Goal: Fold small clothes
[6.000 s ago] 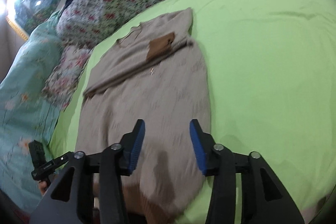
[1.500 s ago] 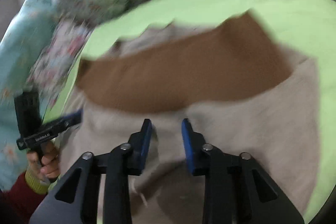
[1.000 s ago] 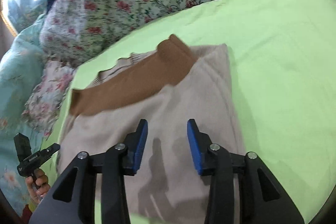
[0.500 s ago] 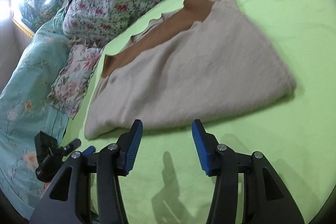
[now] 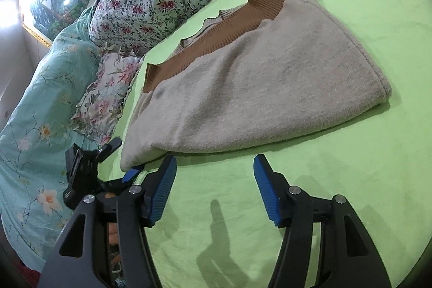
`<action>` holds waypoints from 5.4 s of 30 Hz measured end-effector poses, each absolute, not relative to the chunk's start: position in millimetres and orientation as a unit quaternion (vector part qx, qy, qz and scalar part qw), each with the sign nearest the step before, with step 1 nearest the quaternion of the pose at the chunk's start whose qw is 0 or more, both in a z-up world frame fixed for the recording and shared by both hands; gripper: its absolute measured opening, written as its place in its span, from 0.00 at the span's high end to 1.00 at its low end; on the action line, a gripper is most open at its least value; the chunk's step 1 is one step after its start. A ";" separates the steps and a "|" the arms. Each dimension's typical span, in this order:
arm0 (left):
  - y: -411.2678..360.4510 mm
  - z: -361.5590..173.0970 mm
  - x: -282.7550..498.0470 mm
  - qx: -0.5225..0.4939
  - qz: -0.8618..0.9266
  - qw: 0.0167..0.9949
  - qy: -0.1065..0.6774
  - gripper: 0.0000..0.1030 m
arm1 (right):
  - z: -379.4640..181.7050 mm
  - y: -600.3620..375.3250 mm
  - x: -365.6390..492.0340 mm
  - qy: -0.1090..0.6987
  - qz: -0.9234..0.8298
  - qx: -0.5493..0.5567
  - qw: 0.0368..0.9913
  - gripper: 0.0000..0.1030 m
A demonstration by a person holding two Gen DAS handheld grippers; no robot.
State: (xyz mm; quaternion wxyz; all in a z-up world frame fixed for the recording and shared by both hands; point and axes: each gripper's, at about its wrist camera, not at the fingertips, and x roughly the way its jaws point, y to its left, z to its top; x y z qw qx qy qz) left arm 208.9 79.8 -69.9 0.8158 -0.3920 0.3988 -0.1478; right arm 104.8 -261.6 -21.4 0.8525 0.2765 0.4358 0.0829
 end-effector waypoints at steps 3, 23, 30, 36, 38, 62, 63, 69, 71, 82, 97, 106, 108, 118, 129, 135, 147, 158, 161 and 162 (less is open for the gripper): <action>85.8 -70.3 217.7 -0.409 -0.110 0.822 0.380 0.03 | -19.4 -262.6 103.3 0.435 0.082 0.280 0.852 0.41; 54.0 -4.0 244.0 -0.265 -0.105 0.895 0.343 0.89 | 11.9 -308.8 146.6 0.403 0.108 0.291 0.861 0.41; -43.3 44.3 243.3 -0.127 -0.195 0.920 0.316 0.91 | 17.8 -332.2 205.3 0.408 0.162 0.336 0.833 0.41; -120.4 20.1 245.1 -0.057 -0.280 0.892 0.351 1.00 | -2.4 -334.1 260.2 0.436 0.217 0.382 0.786 0.38; -131.2 4.2 249.7 -0.040 -0.269 0.888 0.372 1.00 | -11.0 -327.8 277.0 0.453 0.220 0.378 0.777 0.37; -42.9 2.8 220.8 -0.084 -0.136 0.917 0.367 0.36 | -5.8 -274.4 300.7 0.460 0.249 0.350 0.777 0.36; -35.3 0.7 215.8 -0.092 -0.127 0.916 0.368 0.36 | -4.0 -273.8 298.3 0.459 0.249 0.348 0.778 0.36; -0.1 -15.7 186.0 -0.108 -0.087 0.914 0.381 0.26 | 1.9 -265.3 289.3 0.458 0.256 0.339 0.781 0.34; 17.6 -29.2 180.4 -0.131 -0.081 0.903 0.402 0.22 | 1.9 -259.1 286.2 0.460 0.262 0.337 0.779 0.34; 102.4 -65.2 188.3 -0.351 -0.059 0.847 0.394 0.21 | 6.2 -226.0 285.8 0.463 0.285 0.318 0.777 0.34; 36.8 19.6 255.5 -0.239 -0.148 0.905 0.318 0.92 | -2.4 -259.1 303.8 0.461 0.237 0.333 0.788 0.34; -91.7 3.2 269.5 -0.089 -0.240 0.896 0.364 0.93 | -10.7 -266.6 333.9 0.481 0.313 0.364 0.734 0.23; -97.7 -5.5 270.3 -0.080 -0.242 0.892 0.373 0.93 | -19.4 -263.6 344.2 0.496 0.309 0.360 0.727 0.23; -106.3 6.4 262.6 -0.044 -0.250 0.894 0.370 0.93 | -15.4 -238.6 366.9 0.490 0.275 0.293 0.773 0.84; -217.4 -5.1 261.0 -0.051 -0.339 0.850 0.399 0.91 | 25.0 -350.7 305.3 0.466 0.172 0.226 0.838 0.84; -244.6 -44.4 265.2 -0.046 -0.341 0.829 0.441 0.91 | -18.1 -383.5 291.4 0.490 0.110 0.213 0.838 0.83; -202.6 -12.4 224.9 -0.071 -0.356 0.825 0.433 0.30 | 11.2 -398.2 249.9 0.429 0.066 0.212 0.876 0.26; -109.1 -7.9 256.9 -0.132 -0.269 0.841 0.450 0.16 | -10.4 -404.4 226.7 0.465 0.078 0.254 0.844 0.18; -98.3 -19.6 280.7 -0.162 -0.256 0.833 0.463 0.16 | -17.0 -405.1 230.9 0.468 0.082 0.269 0.838 0.18; -95.5 -24.4 290.0 -0.171 -0.252 0.829 0.469 0.16 | -18.7 -405.1 233.4 0.470 0.085 0.270 0.836 0.18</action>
